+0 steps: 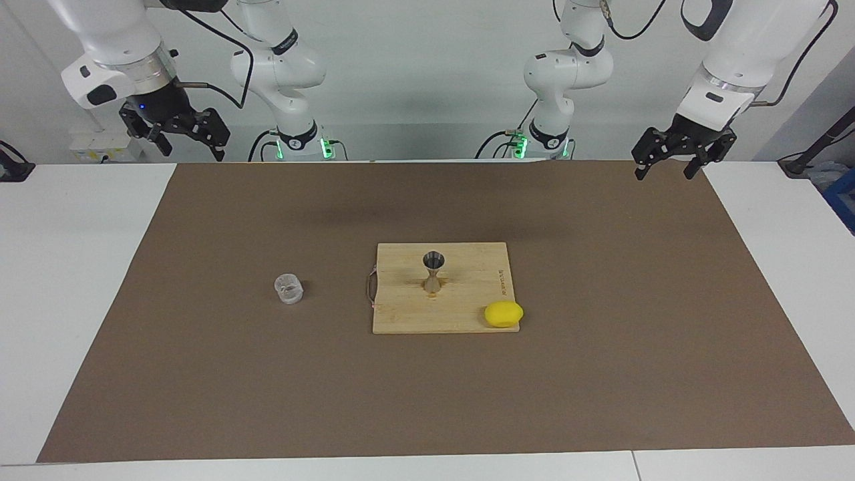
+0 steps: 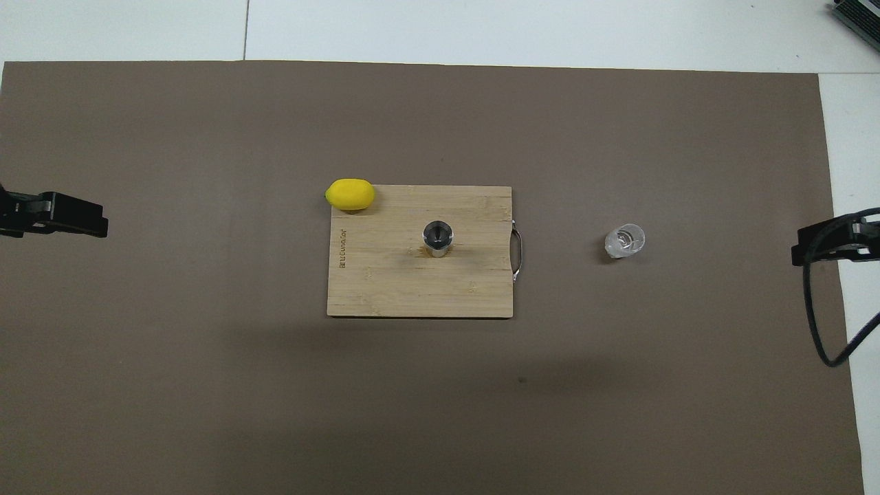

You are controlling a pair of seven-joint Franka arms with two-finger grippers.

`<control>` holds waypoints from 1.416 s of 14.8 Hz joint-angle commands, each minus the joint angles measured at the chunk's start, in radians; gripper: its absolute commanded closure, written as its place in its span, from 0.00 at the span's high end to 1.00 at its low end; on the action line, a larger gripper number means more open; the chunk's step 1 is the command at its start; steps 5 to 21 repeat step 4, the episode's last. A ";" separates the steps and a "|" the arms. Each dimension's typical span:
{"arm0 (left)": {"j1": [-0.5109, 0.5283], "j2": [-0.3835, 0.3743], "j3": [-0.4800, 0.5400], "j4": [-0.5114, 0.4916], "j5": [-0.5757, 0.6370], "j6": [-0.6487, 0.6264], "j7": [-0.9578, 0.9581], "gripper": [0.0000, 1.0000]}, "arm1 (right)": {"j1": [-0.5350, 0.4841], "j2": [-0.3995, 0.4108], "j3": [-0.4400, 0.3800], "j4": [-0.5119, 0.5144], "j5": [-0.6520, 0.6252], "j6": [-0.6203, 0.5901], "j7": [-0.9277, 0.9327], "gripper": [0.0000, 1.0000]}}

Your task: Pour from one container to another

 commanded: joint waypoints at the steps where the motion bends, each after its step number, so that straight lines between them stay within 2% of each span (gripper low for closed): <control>1: 0.002 -0.014 -0.002 -0.008 0.017 -0.010 -0.005 1.00 | 0.001 -0.026 0.004 -0.033 -0.013 0.025 0.012 1.00; 21: 0.002 -0.013 -0.002 -0.008 0.017 -0.010 -0.005 1.00 | 0.001 -0.027 0.004 -0.036 -0.013 0.023 0.011 1.00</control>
